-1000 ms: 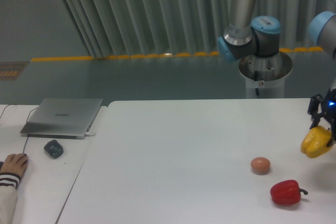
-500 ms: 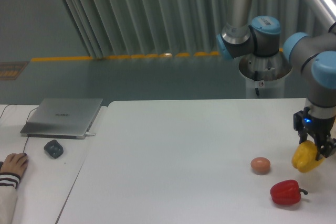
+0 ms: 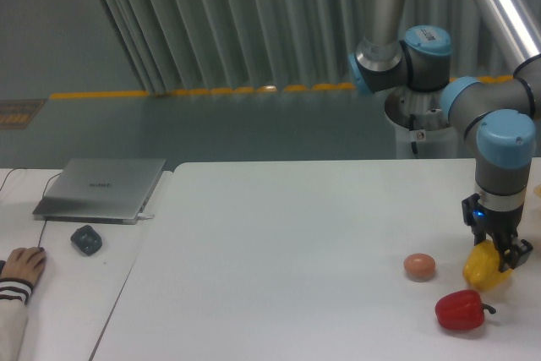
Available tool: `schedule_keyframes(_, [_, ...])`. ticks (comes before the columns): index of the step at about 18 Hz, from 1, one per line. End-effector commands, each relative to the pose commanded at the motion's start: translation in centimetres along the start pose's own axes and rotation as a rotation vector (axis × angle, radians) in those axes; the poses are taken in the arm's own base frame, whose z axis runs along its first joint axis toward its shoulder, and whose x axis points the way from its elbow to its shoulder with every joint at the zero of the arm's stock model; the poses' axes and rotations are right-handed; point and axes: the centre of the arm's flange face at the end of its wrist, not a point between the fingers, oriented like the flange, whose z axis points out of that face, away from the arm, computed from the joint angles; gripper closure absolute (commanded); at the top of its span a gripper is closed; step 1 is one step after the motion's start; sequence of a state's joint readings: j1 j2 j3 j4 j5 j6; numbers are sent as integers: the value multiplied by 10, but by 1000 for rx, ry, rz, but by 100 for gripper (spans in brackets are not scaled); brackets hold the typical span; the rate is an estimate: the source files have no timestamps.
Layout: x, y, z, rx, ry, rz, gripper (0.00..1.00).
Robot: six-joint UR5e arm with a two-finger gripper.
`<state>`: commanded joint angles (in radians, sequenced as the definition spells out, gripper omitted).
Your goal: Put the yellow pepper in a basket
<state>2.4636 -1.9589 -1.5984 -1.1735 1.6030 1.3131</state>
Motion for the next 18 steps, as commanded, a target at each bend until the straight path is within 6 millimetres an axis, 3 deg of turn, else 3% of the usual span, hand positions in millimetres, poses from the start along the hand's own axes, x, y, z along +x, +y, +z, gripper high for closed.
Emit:
schedule_keyframes(2, [-2, 1, -2, 1, -4, 6, 0])
schedule_keyframes(10, [-4, 2, -19, 10, -34, 8, 0])
schedule_keyframes(18, [-16, 1, -70, -38, -74, 109, 0])
